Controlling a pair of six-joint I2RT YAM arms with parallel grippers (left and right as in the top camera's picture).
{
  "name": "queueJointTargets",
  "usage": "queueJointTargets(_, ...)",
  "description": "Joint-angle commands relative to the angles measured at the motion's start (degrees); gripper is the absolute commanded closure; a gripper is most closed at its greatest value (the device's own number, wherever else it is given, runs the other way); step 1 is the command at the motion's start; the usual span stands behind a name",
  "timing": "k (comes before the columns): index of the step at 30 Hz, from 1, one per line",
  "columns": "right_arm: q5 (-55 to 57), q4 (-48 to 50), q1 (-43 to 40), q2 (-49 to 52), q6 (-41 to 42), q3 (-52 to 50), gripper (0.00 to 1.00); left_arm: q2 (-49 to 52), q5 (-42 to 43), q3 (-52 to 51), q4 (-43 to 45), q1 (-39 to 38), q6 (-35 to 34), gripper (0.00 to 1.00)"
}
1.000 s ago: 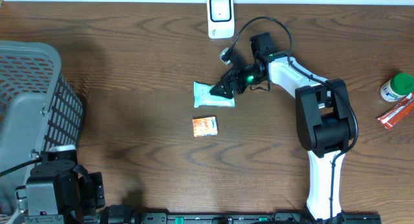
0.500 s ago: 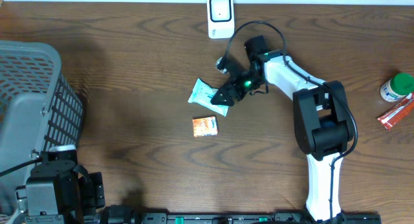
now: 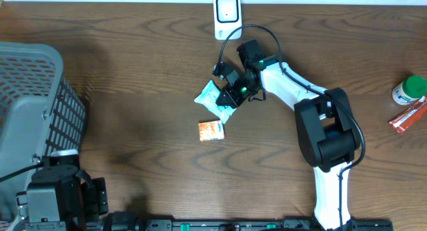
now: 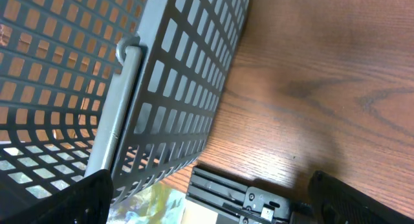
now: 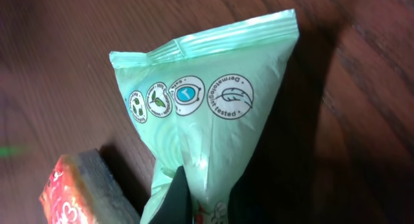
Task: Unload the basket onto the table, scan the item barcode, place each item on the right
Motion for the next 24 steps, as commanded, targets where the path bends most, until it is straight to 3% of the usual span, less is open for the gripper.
queueJointTargets(1,16.33,-5.4,-1.33,5.7,2.93,-3.63,0.99,-0.2,-0.15,0.13,-0.13,-0.28,-0.28,0.04)
queueJointTargets(5,24.94,-10.91,-3.02,1.77,7.39,-0.26,0.99,-0.2,-0.15,0.13,-0.13,-0.28,-0.28,0.04)
queueJointTargets(12,67.98,-18.47,-2.25,-7.65,22.77,1.4,0.99,-0.2,-0.15,0.13,-0.13,-0.28,-0.28,0.04)
queueJointTargets(16,87.58,-20.7,-0.68,-7.89,32.54,1.01,0.99,-0.2,-0.15,0.13,-0.13,-0.28,-0.28,0.04)
queueJointTargets(24,92.98,-20.22,5.97,-2.82,37.68,0.17,0.97,-0.2,-0.15,0.13,-0.13,-0.28,-0.28,0.04)
